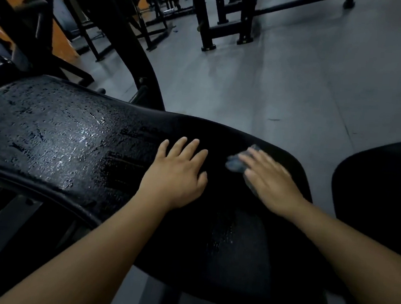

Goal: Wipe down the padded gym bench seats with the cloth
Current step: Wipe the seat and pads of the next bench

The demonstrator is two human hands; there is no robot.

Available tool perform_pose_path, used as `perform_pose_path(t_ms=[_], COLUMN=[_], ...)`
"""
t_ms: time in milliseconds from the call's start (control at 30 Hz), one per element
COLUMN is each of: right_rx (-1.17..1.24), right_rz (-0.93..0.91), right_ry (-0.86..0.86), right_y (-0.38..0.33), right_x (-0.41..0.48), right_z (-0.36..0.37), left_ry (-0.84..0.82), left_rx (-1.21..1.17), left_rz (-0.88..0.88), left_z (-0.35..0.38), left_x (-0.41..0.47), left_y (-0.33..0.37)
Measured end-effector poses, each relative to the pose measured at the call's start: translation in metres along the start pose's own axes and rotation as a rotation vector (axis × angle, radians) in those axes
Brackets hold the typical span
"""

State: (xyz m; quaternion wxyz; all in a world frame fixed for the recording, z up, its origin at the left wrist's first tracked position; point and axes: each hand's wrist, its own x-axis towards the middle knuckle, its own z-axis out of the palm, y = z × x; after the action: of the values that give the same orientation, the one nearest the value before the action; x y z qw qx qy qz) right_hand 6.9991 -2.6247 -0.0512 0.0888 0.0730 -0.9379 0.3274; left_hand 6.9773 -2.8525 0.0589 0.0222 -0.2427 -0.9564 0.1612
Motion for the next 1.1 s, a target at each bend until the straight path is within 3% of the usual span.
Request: perform_pose_path(t_ms=[67,100,200,300,400,500,633,700,800,867,967,1033,1100], right_rx=[-0.086,-0.096,0.004,0.099,0.002,-0.062,-0.048,-0.012,-0.071,-0.068,-0.02,-0.035,-0.08], right_rz=[0.184,0.192,-0.072,-0.233,-0.086,0.119,-0.237,-0.31,-0.158,-0.022,-0.164,-0.263,-0.171], right_ry=[0.009,-0.011,-0.065,-0.136,-0.103,-0.056,-0.163,-0.257,-0.197,-0.132,-0.164,-0.199,-0.131], right_y=[-0.017,-0.033,-0.06,-0.034,-0.012,-0.046,-0.081,-0.063,-0.046,-0.073,-0.103,-0.082,-0.048], right_x=[0.028,0.033,-0.015,-0.071,-0.049,-0.029,-0.12,-0.149,-0.128,-0.117,-0.16,-0.186,-0.177], right_z=[0.006,0.01,0.011,0.002,-0.002,0.004,0.013,0.005,-0.001,0.007,0.021,0.015,0.007], left_ry=[-0.005,-0.002,0.011,0.032,0.023,0.044,0.064,0.06,0.056,0.055,0.015,-0.022,-0.052], left_rx=[0.002,0.001,-0.003,-0.01,-0.014,-0.004,-0.02,-0.04,-0.063,-0.062,-0.073,-0.081,-0.101], left_rz=[-0.009,-0.016,-0.009,0.015,0.034,0.045,0.076,0.082,0.11,0.148,0.21,0.243,0.236], left_z=[-0.002,-0.003,-0.004,-0.003,-0.001,-0.002,0.001,0.002,0.004,0.004,0.003,0.0,-0.002], left_x=[-0.001,-0.003,-0.005,-0.004,-0.004,-0.005,-0.006,-0.007,-0.019,-0.032,-0.061,-0.075,-0.082], left_y=[0.003,0.003,0.002,0.0,0.001,0.0,0.003,0.004,0.008,0.013,0.023,0.029,0.037])
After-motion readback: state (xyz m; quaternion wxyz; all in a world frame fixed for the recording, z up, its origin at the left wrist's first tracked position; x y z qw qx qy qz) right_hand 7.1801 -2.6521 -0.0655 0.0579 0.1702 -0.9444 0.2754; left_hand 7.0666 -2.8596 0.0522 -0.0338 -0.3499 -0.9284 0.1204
